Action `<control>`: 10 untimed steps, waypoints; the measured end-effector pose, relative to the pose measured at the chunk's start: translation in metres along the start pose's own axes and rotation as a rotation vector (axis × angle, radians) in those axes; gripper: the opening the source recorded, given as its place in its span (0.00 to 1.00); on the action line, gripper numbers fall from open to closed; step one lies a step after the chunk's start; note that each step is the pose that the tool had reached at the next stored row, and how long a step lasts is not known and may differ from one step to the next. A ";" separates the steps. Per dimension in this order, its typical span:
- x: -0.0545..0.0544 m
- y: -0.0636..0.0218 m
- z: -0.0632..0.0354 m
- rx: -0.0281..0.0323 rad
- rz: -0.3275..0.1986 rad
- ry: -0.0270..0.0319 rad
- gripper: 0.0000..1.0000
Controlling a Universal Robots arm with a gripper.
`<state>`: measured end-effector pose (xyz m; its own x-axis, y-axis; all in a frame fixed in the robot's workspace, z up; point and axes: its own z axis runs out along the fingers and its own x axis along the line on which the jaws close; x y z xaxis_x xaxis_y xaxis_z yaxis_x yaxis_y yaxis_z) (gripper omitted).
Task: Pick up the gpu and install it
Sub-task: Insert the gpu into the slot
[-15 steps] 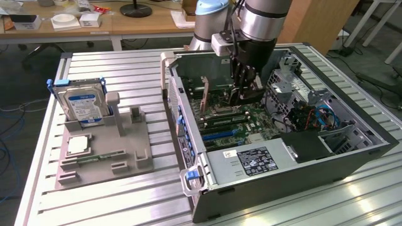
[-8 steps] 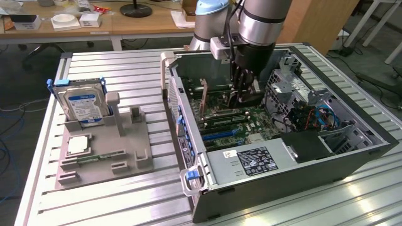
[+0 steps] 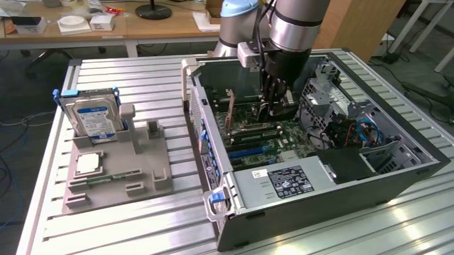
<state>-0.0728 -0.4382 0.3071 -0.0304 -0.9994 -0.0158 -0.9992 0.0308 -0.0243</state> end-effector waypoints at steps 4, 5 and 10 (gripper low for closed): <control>0.000 0.0000 0.0000 0.0000 0.000 0.0000 0.27; 0.000 0.0000 0.0000 0.0000 0.000 -0.0001 0.27; 0.000 0.0001 0.0051 0.0000 0.000 0.0000 0.27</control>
<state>-0.0728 -0.4382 0.3020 -0.0304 -0.9994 -0.0158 -0.9992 0.0307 -0.0243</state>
